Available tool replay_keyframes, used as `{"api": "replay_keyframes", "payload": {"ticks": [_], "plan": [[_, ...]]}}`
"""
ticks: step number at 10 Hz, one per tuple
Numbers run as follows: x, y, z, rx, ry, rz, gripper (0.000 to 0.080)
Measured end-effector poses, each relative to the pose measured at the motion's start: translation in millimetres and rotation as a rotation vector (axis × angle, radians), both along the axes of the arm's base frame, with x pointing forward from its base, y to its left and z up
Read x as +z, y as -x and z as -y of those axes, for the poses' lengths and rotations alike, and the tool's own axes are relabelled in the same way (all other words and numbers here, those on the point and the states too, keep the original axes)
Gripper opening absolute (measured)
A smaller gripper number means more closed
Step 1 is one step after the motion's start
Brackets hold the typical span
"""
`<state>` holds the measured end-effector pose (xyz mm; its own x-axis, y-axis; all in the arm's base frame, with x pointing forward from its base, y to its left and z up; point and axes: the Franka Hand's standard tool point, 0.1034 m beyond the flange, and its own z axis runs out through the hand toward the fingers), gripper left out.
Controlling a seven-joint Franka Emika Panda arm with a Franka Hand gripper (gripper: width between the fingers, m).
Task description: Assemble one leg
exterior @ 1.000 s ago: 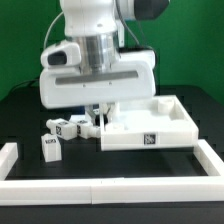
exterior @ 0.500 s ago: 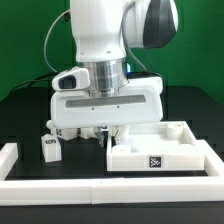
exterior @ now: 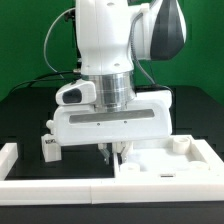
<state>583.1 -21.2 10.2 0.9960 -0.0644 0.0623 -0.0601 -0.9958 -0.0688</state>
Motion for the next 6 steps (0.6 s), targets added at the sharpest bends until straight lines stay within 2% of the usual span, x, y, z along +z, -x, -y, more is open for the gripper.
{"api": "replay_keyframes", "payload": {"ticks": [4, 5, 6], "plan": [[-0.4, -2.6, 0.6, 0.006, 0.02, 0.007, 0.0052], [-0.4, -2.6, 0.5, 0.006, 0.02, 0.007, 0.0151], [-0.4, -2.6, 0.5, 0.006, 0.02, 0.007, 0.0327]]}}
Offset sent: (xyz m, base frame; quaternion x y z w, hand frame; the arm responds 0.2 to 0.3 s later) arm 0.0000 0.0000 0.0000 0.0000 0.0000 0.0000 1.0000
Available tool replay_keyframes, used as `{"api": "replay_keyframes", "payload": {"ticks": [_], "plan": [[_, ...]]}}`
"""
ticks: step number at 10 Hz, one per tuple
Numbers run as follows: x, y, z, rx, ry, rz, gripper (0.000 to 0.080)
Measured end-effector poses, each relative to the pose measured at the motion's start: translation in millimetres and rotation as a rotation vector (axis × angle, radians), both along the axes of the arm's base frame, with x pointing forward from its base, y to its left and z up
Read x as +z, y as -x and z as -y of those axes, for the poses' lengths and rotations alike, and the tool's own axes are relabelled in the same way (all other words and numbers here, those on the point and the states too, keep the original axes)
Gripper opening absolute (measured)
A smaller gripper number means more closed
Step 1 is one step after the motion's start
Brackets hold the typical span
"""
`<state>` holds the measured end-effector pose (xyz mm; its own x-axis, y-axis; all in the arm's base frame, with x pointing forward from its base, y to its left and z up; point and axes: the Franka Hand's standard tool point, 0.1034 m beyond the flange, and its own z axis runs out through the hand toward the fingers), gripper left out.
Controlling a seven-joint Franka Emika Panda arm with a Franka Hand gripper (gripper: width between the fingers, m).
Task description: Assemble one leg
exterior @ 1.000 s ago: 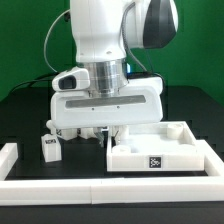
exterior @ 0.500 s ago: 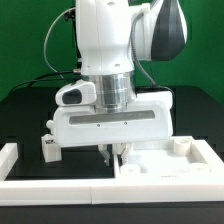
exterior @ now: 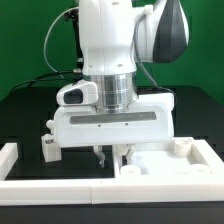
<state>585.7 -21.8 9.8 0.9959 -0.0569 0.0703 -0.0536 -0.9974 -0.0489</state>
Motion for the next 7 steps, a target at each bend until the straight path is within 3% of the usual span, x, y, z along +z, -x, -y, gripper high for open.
{"api": "replay_keyframes", "payload": {"ticks": [1, 2, 3, 5, 7], "plan": [[3.4, 0.9, 0.2, 0.009, -0.002, -0.007, 0.0327], [23.3, 5.8, 2.9, 0.032, -0.012, -0.027, 0.0511], [45.3, 11.8, 10.2, 0.04, -0.022, -0.04, 0.0605], [68.7, 17.4, 24.3, 0.036, -0.005, -0.036, 0.064], [64.5, 20.7, 22.5, 0.007, -0.006, -0.04, 0.0647]]}}
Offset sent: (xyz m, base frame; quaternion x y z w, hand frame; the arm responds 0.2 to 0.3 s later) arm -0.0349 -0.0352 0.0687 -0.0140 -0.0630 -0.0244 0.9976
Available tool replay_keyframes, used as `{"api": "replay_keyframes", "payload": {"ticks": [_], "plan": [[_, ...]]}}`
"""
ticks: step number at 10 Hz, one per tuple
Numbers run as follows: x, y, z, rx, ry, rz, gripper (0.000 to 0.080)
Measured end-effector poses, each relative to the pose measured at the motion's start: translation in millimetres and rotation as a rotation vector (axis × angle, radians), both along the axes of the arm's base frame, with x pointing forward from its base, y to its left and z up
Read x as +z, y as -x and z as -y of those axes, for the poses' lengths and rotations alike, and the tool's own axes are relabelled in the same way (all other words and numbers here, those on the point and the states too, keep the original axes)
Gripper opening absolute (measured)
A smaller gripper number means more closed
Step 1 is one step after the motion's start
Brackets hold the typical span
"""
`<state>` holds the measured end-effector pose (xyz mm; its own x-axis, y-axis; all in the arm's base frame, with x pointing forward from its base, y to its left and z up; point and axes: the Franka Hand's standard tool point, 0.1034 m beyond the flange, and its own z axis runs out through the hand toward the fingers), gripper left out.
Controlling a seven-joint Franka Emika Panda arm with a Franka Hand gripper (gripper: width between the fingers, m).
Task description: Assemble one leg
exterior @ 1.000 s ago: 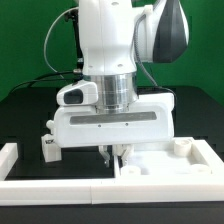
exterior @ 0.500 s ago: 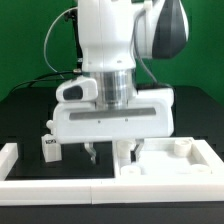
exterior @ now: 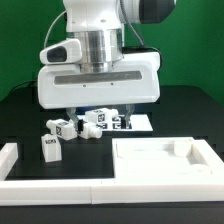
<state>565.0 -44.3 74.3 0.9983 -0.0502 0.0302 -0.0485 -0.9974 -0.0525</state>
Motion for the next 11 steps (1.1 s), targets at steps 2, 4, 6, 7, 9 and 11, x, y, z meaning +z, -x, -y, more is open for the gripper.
{"api": "replay_keyframes", "payload": {"ticks": [2, 4, 6, 7, 9, 11], "plan": [[-3.4, 2.3, 7.1, 0.068, 0.003, -0.012, 0.0649], [-3.4, 0.9, 51.6, 0.148, 0.04, -0.061, 0.0649], [-1.9, -4.7, 86.3, 0.287, 0.093, -0.017, 0.0649], [-3.7, -1.9, 88.3, 0.269, 0.087, -0.032, 0.0649], [-3.3, -2.1, 84.3, 0.277, 0.079, -0.045, 0.0649], [-5.6, 14.6, 91.1, 0.302, 0.048, -0.233, 0.0649]]}}
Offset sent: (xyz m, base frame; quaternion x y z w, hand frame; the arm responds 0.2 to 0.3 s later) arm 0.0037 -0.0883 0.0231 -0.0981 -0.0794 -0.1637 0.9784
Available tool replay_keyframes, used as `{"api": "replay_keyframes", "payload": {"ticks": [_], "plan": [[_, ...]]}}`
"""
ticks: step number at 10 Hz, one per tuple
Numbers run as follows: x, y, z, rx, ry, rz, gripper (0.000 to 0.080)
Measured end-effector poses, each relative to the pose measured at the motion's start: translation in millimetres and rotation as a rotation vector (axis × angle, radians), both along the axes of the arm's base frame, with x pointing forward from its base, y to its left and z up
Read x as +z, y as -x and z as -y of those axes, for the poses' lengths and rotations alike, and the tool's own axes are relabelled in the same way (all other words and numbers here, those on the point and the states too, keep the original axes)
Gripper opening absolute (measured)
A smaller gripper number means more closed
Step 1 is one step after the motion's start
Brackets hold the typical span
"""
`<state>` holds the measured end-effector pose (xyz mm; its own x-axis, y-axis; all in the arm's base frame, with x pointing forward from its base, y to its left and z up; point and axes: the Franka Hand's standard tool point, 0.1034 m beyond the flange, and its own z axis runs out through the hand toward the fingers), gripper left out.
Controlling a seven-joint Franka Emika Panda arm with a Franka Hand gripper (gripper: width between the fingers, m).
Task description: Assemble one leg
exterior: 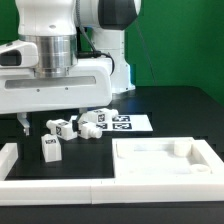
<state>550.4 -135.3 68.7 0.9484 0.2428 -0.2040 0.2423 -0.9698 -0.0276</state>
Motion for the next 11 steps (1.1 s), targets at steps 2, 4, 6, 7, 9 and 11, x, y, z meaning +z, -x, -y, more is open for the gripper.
{"api": "replay_keyframes", "payload": {"ticks": [2, 4, 6, 7, 9, 11], "plan": [[-4.7, 4.2, -2.9, 0.012, 0.059, -0.162, 0.0649], [-8.4, 10.8, -9.4, 0.014, 0.054, -0.247, 0.0649], [-13.2, 14.9, -16.2, 0.012, 0.05, -0.387, 0.0649], [-23.7, 17.9, -14.7, 0.028, 0.075, -0.446, 0.0649], [-40.7, 22.7, -2.1, 0.075, 0.12, -0.547, 0.0649], [-37.1, 38.6, 10.5, 0.061, 0.152, -0.706, 0.0649]]}}
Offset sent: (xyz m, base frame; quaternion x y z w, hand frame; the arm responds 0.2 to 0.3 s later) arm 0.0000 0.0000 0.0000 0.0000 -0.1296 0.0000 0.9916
